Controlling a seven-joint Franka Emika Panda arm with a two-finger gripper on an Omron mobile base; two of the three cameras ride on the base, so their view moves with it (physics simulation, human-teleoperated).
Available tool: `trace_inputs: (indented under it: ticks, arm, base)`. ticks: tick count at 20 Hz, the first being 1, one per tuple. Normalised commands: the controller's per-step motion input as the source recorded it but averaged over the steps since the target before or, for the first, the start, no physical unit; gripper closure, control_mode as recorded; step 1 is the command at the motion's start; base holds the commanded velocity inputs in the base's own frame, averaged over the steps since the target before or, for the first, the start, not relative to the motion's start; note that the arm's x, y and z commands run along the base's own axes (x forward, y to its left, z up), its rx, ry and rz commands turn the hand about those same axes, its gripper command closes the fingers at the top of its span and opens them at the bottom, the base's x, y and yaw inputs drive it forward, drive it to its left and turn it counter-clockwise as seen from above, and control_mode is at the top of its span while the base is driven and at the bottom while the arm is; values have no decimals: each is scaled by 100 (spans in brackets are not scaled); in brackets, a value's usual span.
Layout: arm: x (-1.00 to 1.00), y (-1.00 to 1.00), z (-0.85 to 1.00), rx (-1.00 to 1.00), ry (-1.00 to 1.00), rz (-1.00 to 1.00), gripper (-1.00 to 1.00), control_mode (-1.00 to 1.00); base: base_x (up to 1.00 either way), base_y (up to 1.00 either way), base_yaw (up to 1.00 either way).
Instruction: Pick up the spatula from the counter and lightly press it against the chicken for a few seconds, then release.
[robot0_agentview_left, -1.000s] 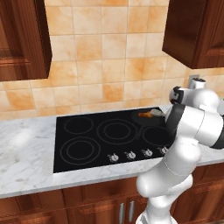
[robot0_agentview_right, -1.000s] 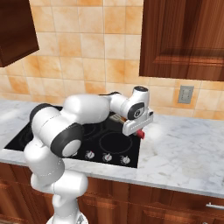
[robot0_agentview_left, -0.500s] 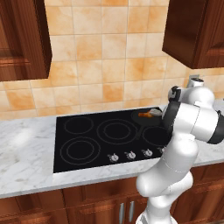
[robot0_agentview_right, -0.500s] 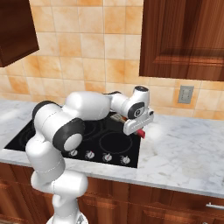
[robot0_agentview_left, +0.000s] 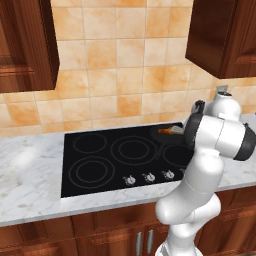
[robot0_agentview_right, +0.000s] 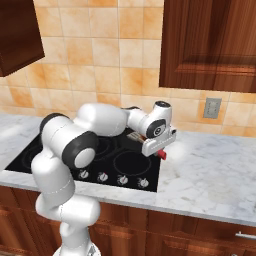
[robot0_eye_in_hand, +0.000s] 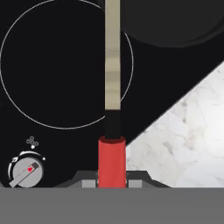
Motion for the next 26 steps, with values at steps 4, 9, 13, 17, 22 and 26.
trace_inputs:
  ticks: [4, 9, 13, 17, 22, 26]
  arm:
    - [12, -5, -3, 0, 0, 0, 100, -100]
    - [13, -9, 0, 0, 0, 0, 100, -100]
    - [18, -8, -1, 0, 0, 0, 100, -100]
    - [20, -2, -9, 0, 0, 0, 100, -100]
    - [21, 0, -14, 0, 0, 0, 100, -100]
    - [19, -3, -8, -1, 0, 0, 100, -100]
  base:
    - [0, 0, 0]
    - [0, 0, 0]
    - [0, 0, 0]
    - [0, 0, 0]
    - [0, 0, 0]
    - [0, 0, 0]
